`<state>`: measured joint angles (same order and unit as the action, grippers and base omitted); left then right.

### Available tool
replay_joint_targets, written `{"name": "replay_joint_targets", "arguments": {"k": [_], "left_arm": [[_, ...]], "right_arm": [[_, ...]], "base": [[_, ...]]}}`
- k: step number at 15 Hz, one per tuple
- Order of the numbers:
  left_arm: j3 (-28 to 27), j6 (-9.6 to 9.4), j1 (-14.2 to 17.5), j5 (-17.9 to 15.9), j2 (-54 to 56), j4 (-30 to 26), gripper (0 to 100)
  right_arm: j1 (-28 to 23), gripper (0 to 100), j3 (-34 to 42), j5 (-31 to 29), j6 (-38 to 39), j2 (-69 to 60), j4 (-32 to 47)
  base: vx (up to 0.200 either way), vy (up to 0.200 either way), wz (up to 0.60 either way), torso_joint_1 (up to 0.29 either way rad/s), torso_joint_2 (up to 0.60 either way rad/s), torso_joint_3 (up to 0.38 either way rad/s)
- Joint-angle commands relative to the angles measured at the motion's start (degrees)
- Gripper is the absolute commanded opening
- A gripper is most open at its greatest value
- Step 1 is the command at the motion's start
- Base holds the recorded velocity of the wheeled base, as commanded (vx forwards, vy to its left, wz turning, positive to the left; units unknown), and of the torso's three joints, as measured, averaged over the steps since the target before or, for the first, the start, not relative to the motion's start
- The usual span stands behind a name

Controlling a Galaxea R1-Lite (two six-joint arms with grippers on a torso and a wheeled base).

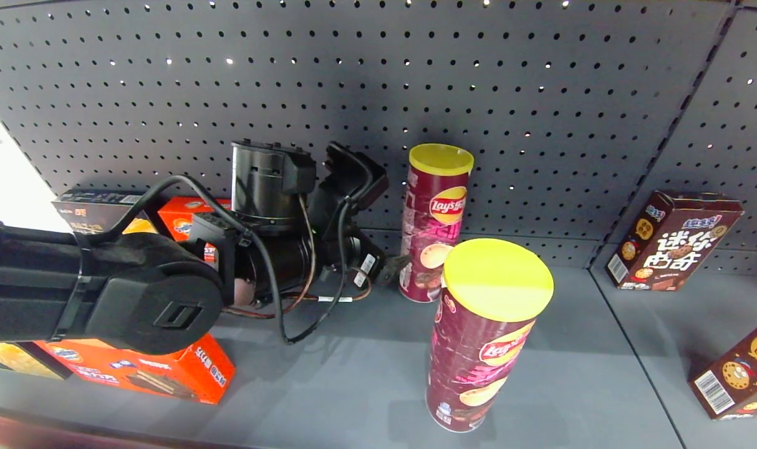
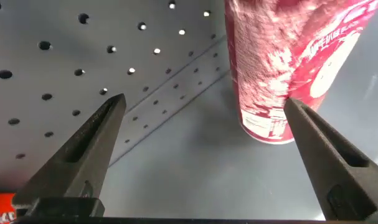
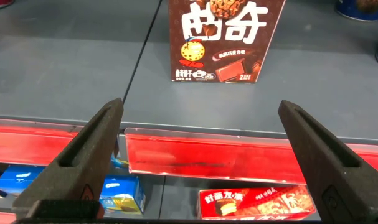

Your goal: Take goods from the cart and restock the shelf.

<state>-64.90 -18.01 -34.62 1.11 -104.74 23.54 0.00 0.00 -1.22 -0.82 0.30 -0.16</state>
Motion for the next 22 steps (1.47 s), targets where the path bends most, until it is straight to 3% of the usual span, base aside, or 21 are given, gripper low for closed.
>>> {"name": "replay_joint_targets", "arguments": {"k": [1, 12, 14, 20, 22], "left_arm": [[-0.66, -0.01, 0.08, 0.21, -1.25, 0.01, 100], [1.71, -0.01, 0.61, 1.00, 3.49, 0.01, 100], [2.68, -0.01, 1.57, 2.85, 3.49, 0.01, 100], [-1.28, -0.10, 1.40, 13.13, 0.15, -0.42, 100], [-2.33, -0.19, 1.13, 14.27, -0.73, -0.16, 100]], "right_arm": [[0.00, 100, 0.00, -0.01, 0.03, 0.13, -0.02], [0.00, 100, 0.00, -0.01, -0.06, 0.13, -0.02], [0.00, 100, 0.00, -0.01, -0.06, 0.05, -0.02], [0.00, 100, 0.00, -0.01, -0.06, 0.05, -0.02], [0.00, 100, 0.00, -0.01, -0.06, 0.05, -0.02]], "base": [[0.000, 0.000, 0.00, 0.000, 0.00, 0.000], [0.000, 0.000, 0.00, 0.000, 0.00, 0.000], [0.000, 0.000, 0.00, 0.000, 0.00, 0.000], [0.000, 0.000, 0.00, 0.000, 0.00, 0.000], [0.000, 0.000, 0.00, 0.000, 0.00, 0.000]]}}
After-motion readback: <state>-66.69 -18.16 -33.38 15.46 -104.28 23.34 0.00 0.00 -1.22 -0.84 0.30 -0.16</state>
